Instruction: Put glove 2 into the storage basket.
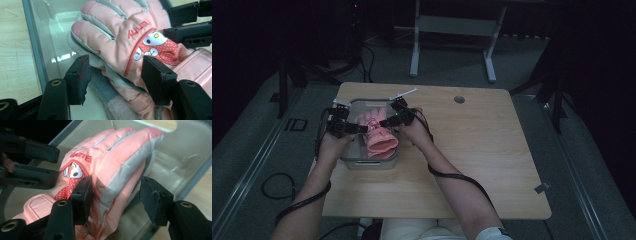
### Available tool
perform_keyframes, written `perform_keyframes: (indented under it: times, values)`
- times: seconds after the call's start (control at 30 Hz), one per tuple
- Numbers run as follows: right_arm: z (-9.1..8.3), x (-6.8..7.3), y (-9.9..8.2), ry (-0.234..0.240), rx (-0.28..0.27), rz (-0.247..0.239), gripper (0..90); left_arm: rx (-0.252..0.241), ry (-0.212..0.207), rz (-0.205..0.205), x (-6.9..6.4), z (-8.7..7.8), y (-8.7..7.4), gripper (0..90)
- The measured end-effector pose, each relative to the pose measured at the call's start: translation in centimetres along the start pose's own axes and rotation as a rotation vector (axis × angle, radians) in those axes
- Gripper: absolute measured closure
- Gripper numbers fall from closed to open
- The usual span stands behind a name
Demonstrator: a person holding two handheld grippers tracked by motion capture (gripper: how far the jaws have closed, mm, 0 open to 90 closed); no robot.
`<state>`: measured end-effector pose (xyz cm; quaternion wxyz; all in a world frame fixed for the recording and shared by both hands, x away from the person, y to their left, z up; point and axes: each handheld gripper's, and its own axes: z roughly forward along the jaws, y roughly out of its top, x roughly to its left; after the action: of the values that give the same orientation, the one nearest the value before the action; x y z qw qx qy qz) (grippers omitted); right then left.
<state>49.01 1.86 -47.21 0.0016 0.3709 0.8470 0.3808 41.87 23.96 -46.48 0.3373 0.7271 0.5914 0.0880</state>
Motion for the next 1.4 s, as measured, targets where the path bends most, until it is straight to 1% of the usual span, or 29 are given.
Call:
perform_keyframes:
  times: [0.03,0.1,0.17,0.2,0.27,0.33,0.4,0.47,0.53,0.57,0.63,0.67,0.7,0.73,0.77,0.8,0.87,0.93,0.97,1.0,1.07,1.13,1.17,1.23,1.27,1.3,1.33,1.37,1.4]
  values:
    - [-0.2,0.1,0.1,0.0,-0.009,-0.001,43.6,-0.011,-0.003,0.003,-0.1,-0.2,0.1,38.2]
    - [-0.5,0.2,0.2,0.016,-0.018,-0.001,42.9,-0.024,-0.014,0.004,-0.3,-0.5,0.2,38.2]
    - [-0.9,0.4,0.3,0.014,-0.026,-0.012,42.4,-0.046,-0.008,0.019,-0.6,-0.8,0.3,38.1]
    - [-1.1,0.4,0.4,0.018,-0.028,-0.016,42.2,-0.056,-0.018,0.024,-0.7,-0.9,0.3,38.1]
    - [-1.5,0.5,0.4,0.028,-0.035,-0.019,41.7,-0.064,-0.017,0.027,-0.9,-1.1,0.4,38.1]
    - [-2.0,0.5,0.3,0.043,-0.046,-0.013,41.1,-0.084,-0.037,0.035,-1.1,-1.5,0.4,38.1]
    - [-2.6,0.5,0.2,0.046,-0.058,-0.026,41.1,-0.098,-0.049,0.043,-1.5,-1.9,0.3,38.2]
    - [-3.2,0.4,0.1,0.059,-0.068,-0.035,39.5,-0.097,-0.053,0.063,-2.0,-2.2,0.3,38.1]
    - [-3.9,0.4,-0.1,0.054,-0.073,-0.058,36.8,-0.104,-0.053,0.087,-2.7,-2.5,0.1,37.4]
    - [-4.2,0.4,-0.2,0.054,-0.075,-0.07,35.1,-0.107,-0.054,0.098,-3.1,-2.6,0.0,34.9]
    - [-4.8,0.4,-0.5,0.061,-0.082,-0.088,30.4,-0.101,-0.055,0.121,-3.9,-2.7,-0.2,34.2]
    - [-5.0,0.4,-0.7,0.063,-0.086,-0.099,28.9,-0.11,-0.065,0.139,-4.3,-2.8,-0.4,33.6]
    - [-5.3,0.4,-1.0,0.066,-0.086,-0.107,28.3,-0.118,-0.066,0.156,-4.7,-2.9,-0.6,30.8]
    - [-5.6,0.3,-1.2,0.075,-0.09,-0.109,27.0,-0.125,-0.064,0.166,-5.2,-3.0,-0.8,30.1]
    - [-5.9,0.3,-1.4,0.082,-0.098,-0.108,26.4,-0.135,-0.073,0.182,-5.5,-3.1,-0.9,28.8]
    - [-6.3,0.2,-1.7,0.083,-0.108,-0.112,25.4,-0.147,-0.075,0.192,-5.9,-3.1,-1.0,25.9]
    - [-6.9,0.1,-2.1,0.084,-0.123,-0.121,22.9,-0.161,-0.095,0.212,-6.6,-3.1,-1.1,24.2]
    - [-7.6,-0.1,-2.5,0.087,-0.134,-0.13,20.4,-0.166,-0.109,0.23,-7.2,-3.2,-1.1,17.7]
    - [-8.0,-0.2,-2.7,0.087,-0.139,-0.135,19.9,-0.171,-0.115,0.237,-7.5,-3.2,-1.1,14.1]
    - [-8.4,-0.3,-2.9,0.085,-0.143,-0.143,18.5,-0.183,-0.114,0.239,-7.7,-3.3,-1.2,13.1]
    - [-9.1,-0.7,-3.4,0.079,-0.151,-0.151,17.7,-0.199,-0.135,0.246,-8.2,-3.4,-1.3,9.8]
    - [-9.7,-1.0,-3.8,0.061,-0.154,-0.158,17.5,-0.206,-0.135,0.255,-8.7,-3.4,-1.4,4.3]
    - [-10.0,-1.2,-4.1,0.054,-0.151,-0.166,17.4,-0.212,-0.151,0.261,-8.9,-3.3,-1.4,3.3]
    - [-10.3,-1.5,-4.5,0.047,-0.145,-0.174,16.5,-0.21,-0.15,0.277,-9.4,-3.2,-1.5,2.1]
    - [-10.5,-1.7,-4.8,0.049,-0.144,-0.17,16.5,-0.201,-0.172,0.281,-9.6,-3.1,-1.5,2.0]
    - [-10.6,-1.9,-5.0,0.054,-0.143,-0.168,16.5,-0.199,-0.184,0.28,-9.9,-3.0,-1.4,1.0]
    - [-10.6,-1.9,-5.0,0.054,-0.143,-0.168,16.5,-0.199,-0.184,0.28,-9.9,-3.0,-1.4,0.8]
    - [-10.7,-2.2,-5.6,0.05,-0.135,-0.174,16.6,-0.196,-0.192,0.296,-10.4,-2.9,-1.5,0.8]
    - [-10.7,-2.2,-5.6,0.05,-0.135,-0.174,16.6,-0.185,-0.195,0.31,-10.8,-2.8,-1.5,0.8]
